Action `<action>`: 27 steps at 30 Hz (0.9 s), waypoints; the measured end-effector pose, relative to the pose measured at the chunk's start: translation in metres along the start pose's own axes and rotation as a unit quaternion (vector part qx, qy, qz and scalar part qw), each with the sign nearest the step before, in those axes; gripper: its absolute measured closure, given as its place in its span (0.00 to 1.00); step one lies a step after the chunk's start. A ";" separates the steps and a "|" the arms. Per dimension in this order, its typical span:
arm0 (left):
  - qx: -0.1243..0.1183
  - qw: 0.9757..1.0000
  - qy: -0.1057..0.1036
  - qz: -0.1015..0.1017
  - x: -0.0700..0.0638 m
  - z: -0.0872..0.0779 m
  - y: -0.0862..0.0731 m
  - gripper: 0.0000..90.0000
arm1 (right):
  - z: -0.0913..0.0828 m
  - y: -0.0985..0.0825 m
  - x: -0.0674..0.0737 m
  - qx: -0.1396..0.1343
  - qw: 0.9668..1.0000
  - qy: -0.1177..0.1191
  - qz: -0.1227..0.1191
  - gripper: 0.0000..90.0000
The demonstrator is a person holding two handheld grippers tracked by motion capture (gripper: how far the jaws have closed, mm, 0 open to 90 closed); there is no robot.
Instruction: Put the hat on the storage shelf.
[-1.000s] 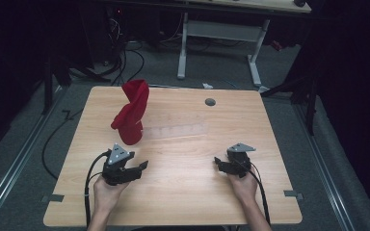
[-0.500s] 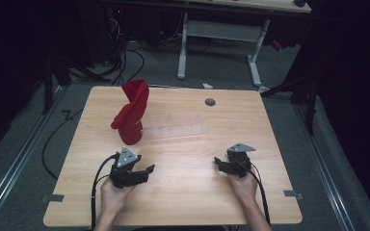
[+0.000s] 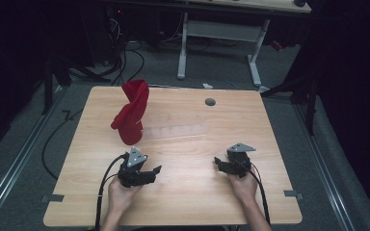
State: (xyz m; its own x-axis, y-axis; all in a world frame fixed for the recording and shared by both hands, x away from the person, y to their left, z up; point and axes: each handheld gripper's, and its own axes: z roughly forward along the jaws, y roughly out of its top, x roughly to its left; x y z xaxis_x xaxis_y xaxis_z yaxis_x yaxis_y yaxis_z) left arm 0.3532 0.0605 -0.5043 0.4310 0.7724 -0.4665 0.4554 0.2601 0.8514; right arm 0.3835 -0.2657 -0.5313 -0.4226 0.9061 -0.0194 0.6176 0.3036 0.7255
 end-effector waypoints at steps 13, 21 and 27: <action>-0.002 0.999 0.033 -0.003 0.012 0.019 -0.006 0.37 | 0.000 0.000 0.000 0.000 1.000 0.000 0.000 0.41; -0.005 0.997 0.079 0.007 0.026 0.030 -0.011 0.37 | 0.000 0.000 0.000 0.000 1.000 0.000 0.000 0.41; 0.016 0.996 0.089 0.012 0.031 0.038 -0.022 0.27 | 0.000 0.000 0.000 0.000 1.000 0.000 -0.001 0.41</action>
State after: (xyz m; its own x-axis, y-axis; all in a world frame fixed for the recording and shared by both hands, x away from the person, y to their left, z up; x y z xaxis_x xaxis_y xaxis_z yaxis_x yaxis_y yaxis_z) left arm 0.3862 0.0572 -0.5467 0.2981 0.8695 -0.3939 0.4720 0.2245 0.8525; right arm 0.3835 -0.2658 -0.5313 -0.4239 0.9055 -0.0200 0.6168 0.3047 0.7258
